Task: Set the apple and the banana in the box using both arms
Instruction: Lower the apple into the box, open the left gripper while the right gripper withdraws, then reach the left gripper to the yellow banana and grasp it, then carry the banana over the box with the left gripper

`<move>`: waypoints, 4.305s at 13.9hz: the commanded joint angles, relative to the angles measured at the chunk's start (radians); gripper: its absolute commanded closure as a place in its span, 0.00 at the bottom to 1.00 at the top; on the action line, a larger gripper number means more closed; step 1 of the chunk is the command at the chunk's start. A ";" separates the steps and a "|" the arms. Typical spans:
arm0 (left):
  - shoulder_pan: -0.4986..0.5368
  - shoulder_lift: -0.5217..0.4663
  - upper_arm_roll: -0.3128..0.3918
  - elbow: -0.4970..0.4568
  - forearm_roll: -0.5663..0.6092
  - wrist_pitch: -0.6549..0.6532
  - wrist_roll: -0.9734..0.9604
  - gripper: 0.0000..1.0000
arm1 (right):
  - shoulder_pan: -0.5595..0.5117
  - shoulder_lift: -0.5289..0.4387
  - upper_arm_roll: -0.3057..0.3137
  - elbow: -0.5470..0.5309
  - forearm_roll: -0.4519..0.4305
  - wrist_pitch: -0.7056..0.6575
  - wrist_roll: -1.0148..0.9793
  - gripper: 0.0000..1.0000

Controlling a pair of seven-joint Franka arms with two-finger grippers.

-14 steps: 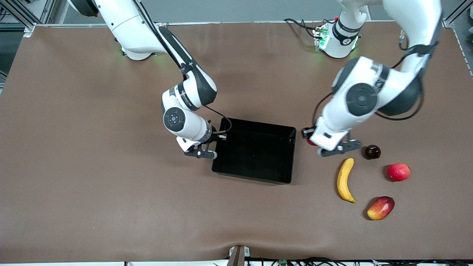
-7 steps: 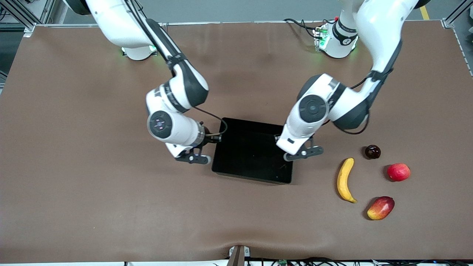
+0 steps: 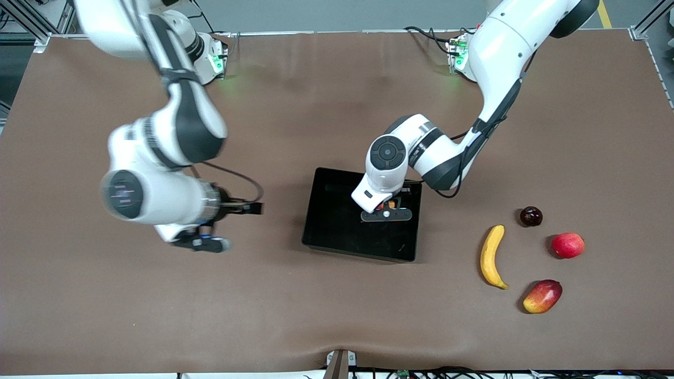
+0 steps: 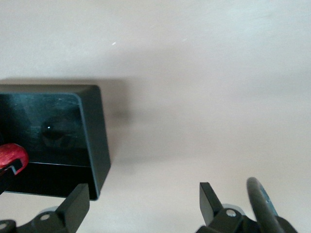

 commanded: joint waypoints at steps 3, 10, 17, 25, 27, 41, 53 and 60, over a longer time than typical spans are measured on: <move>-0.021 0.056 0.007 0.022 0.030 0.015 -0.018 1.00 | -0.085 -0.151 0.012 -0.008 -0.100 -0.112 -0.009 0.00; 0.005 0.017 0.007 0.028 0.030 0.000 -0.008 0.00 | -0.183 -0.455 0.010 -0.275 -0.213 -0.085 -0.187 0.00; 0.248 -0.252 0.005 0.038 -0.036 -0.106 0.122 0.00 | -0.304 -0.599 0.010 -0.395 -0.306 -0.094 -0.425 0.00; 0.508 -0.093 0.008 0.038 -0.051 0.029 0.525 0.00 | -0.302 -0.555 0.015 -0.296 -0.311 -0.132 -0.440 0.00; 0.516 -0.028 0.013 0.038 -0.040 0.101 0.539 0.00 | -0.295 -0.564 0.019 -0.304 -0.323 -0.175 -0.442 0.00; 0.511 0.086 0.019 0.019 0.065 0.206 0.588 1.00 | -0.300 -0.561 0.018 -0.297 -0.342 -0.091 -0.496 0.00; 0.228 -0.045 -0.258 0.103 0.059 -0.084 0.363 1.00 | -0.294 -0.561 0.023 -0.293 -0.339 -0.080 -0.493 0.00; -0.170 0.065 0.086 0.206 0.046 0.124 0.116 1.00 | -0.291 -0.599 0.018 -0.340 -0.340 -0.083 -0.496 0.00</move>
